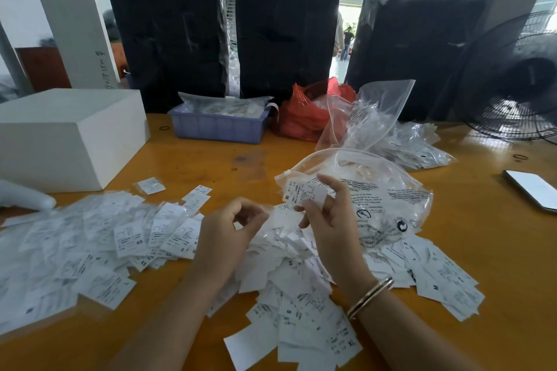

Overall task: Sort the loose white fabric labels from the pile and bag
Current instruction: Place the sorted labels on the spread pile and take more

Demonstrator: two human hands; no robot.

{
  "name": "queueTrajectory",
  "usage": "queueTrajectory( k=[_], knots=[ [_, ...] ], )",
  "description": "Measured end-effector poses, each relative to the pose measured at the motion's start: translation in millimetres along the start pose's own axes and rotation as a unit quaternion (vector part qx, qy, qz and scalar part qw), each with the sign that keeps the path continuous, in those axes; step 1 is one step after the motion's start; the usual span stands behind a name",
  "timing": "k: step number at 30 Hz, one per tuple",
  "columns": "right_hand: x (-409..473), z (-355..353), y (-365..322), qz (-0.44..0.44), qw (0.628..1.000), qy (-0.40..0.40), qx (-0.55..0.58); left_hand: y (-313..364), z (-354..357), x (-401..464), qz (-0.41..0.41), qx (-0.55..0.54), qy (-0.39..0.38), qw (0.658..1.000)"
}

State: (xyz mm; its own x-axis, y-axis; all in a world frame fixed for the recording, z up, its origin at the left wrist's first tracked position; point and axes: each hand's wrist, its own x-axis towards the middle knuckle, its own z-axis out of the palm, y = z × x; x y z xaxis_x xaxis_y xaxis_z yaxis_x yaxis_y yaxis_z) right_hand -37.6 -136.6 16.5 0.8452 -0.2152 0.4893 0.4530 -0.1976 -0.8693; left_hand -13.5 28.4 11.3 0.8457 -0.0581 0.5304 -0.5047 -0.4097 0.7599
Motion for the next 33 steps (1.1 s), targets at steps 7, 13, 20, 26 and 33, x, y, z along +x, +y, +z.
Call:
queueTrajectory(
  k=[7,13,20,26,33],
  knots=[
    [-0.4,0.6,-5.8,-0.079,0.993,-0.017,-0.082,1.7,0.6,-0.3,0.039,0.082,-0.001,0.996],
    [2.3,-0.5,-4.8,-0.082,0.991,-0.004,-0.103,3.1,0.6,-1.4,0.062,0.082,-0.013,0.995],
    [3.0,-2.9,-2.3,-0.122,0.982,-0.017,-0.140,3.9,-0.6,-1.6,0.080,0.085,-0.022,0.993],
    [3.9,-5.2,-0.5,-0.165,0.975,-0.017,-0.150,4.5,-0.6,-2.0,0.080,0.091,-0.024,0.992],
    [5.5,-8.1,1.3,-0.164,0.969,-0.062,-0.177,4.4,-2.0,-1.7,0.074,0.066,-0.036,0.994]
  ],
)
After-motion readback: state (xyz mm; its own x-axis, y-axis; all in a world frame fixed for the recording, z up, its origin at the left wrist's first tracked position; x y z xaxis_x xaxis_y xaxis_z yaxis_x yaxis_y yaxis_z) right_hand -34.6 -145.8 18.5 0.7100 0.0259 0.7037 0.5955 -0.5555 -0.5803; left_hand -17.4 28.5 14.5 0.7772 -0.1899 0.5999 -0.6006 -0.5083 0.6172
